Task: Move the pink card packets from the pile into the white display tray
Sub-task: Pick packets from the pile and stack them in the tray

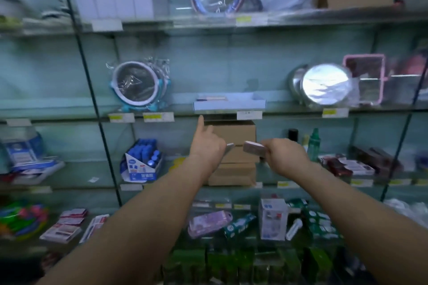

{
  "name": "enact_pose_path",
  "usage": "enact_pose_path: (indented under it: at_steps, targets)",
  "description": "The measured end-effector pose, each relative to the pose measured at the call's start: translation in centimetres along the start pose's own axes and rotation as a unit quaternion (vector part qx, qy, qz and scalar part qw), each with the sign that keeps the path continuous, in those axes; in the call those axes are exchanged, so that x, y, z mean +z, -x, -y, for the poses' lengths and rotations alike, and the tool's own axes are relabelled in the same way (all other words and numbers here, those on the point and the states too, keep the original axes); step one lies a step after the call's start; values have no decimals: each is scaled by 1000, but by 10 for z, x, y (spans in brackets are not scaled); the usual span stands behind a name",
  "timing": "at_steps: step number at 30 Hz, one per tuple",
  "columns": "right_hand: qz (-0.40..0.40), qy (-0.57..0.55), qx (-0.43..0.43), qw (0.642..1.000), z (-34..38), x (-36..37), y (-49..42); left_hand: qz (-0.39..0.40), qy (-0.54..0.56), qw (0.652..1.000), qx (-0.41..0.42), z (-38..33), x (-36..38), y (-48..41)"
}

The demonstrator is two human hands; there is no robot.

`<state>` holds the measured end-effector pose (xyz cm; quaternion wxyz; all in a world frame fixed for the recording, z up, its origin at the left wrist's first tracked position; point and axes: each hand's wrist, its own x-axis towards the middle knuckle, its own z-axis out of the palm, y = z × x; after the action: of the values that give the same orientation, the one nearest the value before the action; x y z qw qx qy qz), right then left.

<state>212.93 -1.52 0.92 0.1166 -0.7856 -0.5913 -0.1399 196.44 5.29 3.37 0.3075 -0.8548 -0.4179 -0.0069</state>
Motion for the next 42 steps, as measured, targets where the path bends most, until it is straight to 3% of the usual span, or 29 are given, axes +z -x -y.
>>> enact_pose_path:
  at_steps: [7, 21, 36, 42]
  targets:
    - [-96, -38, -62, 993, 16, -47, -40, -47, -33, 997, -50, 37, -26, -22]
    - [-149, -31, -70, 986, 15, -55, -138, -131, -65, 986, -84, 93, -28, -118]
    - [-161, -20, -34, 986, 4, -13, -275, -192, 20, 978, -82, 141, 33, -267]
    - [-175, -33, -35, 983, -4, 8, -311, -190, 140, 966, -104, 140, 53, -305]
